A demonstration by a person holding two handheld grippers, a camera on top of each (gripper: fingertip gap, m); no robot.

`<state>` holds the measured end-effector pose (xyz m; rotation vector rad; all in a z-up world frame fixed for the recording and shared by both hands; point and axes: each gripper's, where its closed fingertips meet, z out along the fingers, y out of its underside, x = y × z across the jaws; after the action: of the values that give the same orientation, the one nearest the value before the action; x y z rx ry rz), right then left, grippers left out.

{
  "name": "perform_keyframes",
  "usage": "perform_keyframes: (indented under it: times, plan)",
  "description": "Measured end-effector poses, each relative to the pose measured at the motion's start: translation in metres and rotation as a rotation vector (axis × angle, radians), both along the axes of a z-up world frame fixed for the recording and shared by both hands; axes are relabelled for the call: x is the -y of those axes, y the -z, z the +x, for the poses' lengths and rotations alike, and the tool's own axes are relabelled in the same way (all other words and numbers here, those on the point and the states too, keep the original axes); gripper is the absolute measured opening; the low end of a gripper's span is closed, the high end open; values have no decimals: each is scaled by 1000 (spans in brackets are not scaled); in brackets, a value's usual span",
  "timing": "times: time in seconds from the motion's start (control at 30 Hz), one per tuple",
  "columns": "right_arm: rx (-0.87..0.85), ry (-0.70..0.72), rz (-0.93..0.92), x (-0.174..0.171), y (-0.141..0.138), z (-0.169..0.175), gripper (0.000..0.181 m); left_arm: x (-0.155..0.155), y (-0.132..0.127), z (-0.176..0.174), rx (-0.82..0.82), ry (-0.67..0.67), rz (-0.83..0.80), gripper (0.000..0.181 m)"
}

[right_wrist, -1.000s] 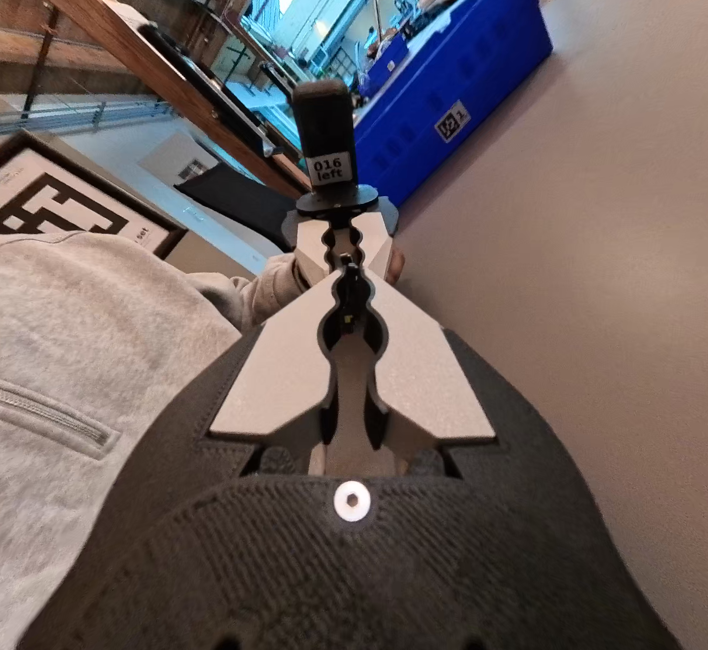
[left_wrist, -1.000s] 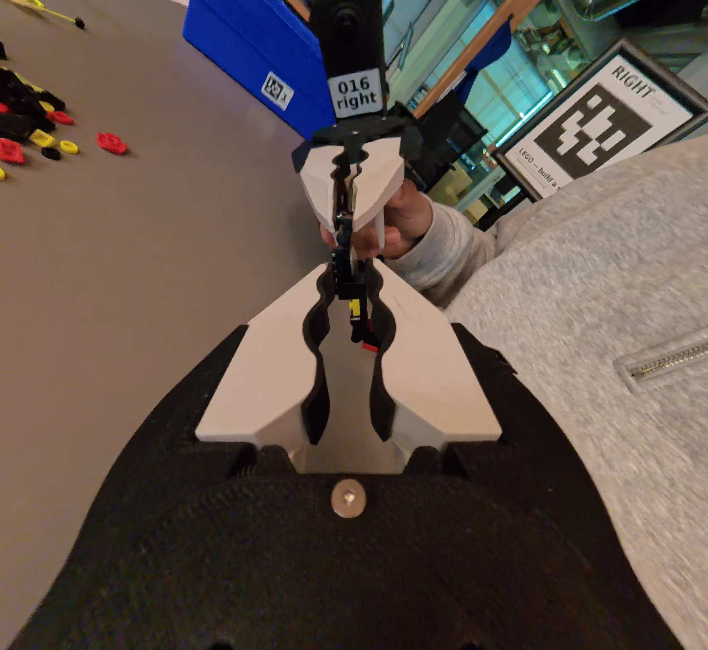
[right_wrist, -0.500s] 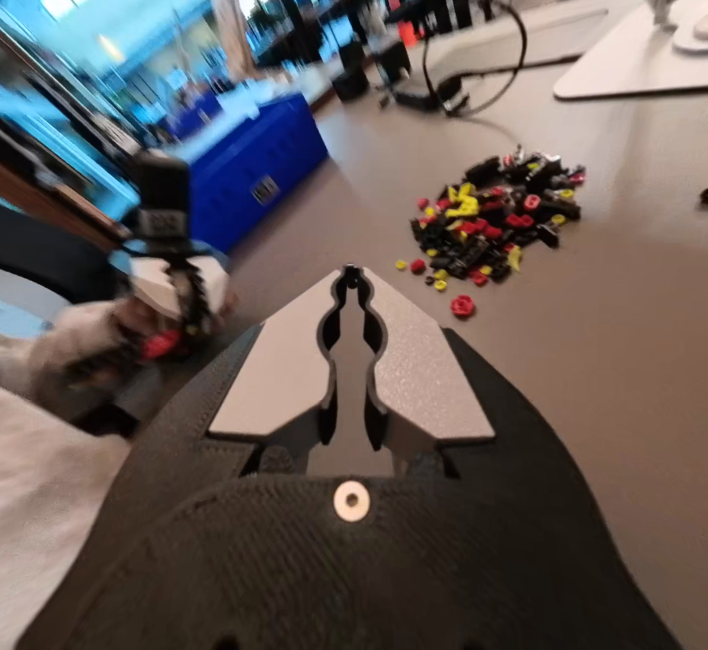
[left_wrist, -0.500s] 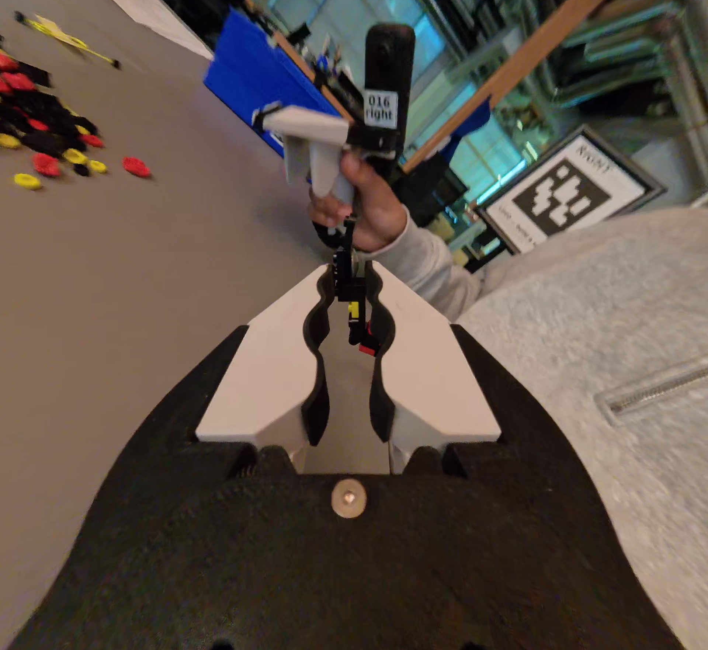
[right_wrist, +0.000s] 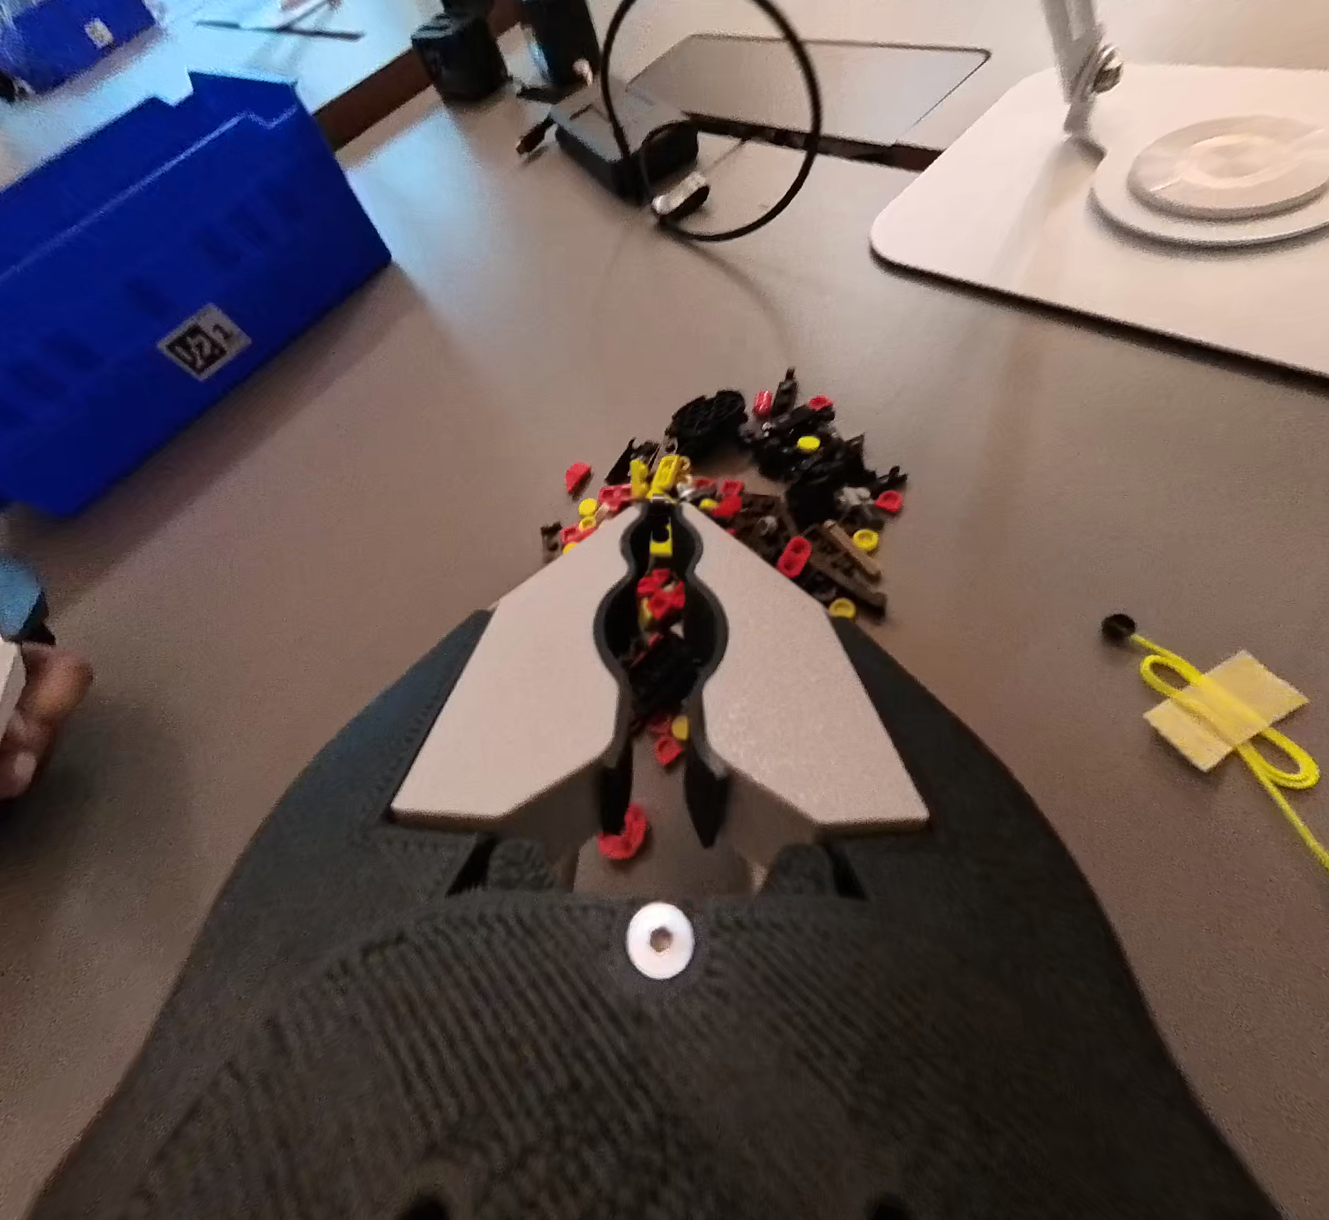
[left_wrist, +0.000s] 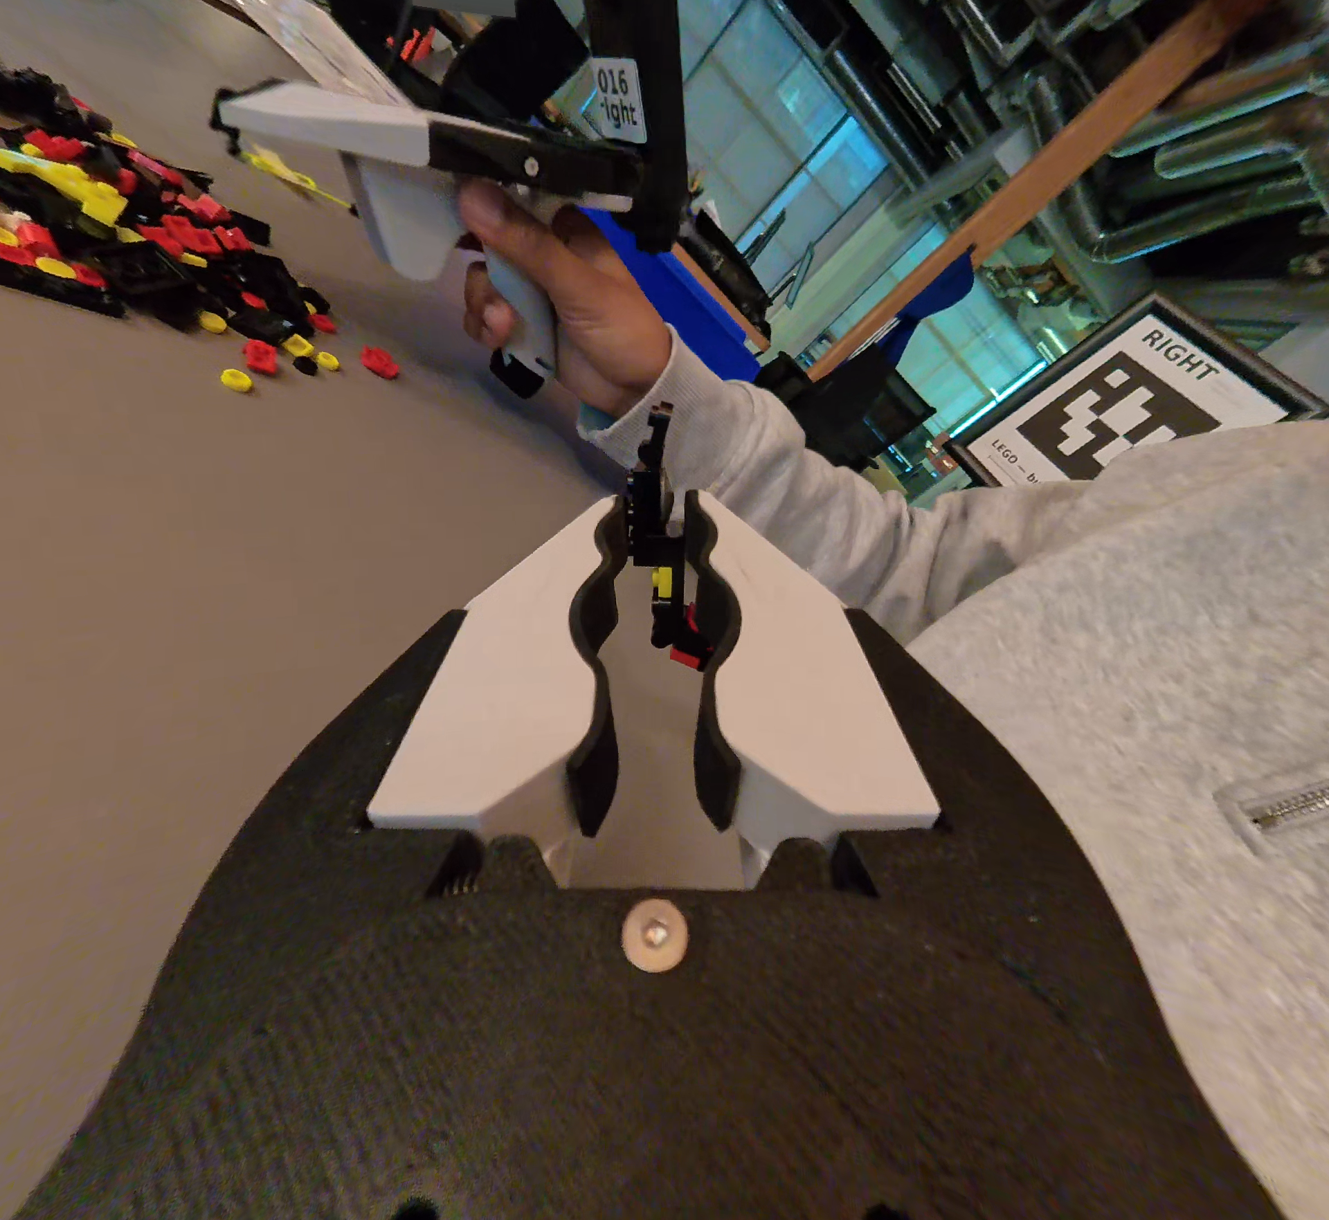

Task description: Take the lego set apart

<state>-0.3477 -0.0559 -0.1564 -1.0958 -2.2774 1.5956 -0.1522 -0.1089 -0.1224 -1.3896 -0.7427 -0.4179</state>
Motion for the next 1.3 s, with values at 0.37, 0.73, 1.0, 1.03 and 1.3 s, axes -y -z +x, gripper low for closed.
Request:
perform_keyframes:
  times: [0.37, 0.73, 1.0, 1.03, 1.3]
  plan:
    - [-37, -10, -122, -11, -37, 20, 21, 8, -9, -4, -31, -34, 24, 14]
    - [-46, -416, -328, 42, -60, 181, 22, -15, 6, 16, -32, 86, -66, 15]
    - [21, -529, -354, 54, -52, 200, 12, -21, 3, 25, -71, 117, -92, 15]
    - [12, -533, -348, 54, -52, 201, 5, -22, 5, 26, -72, 120, -100, 15]
    - [-17, -579, -279, 54, -49, 207, 2, -25, 11, 28, -70, 132, -129, 15]
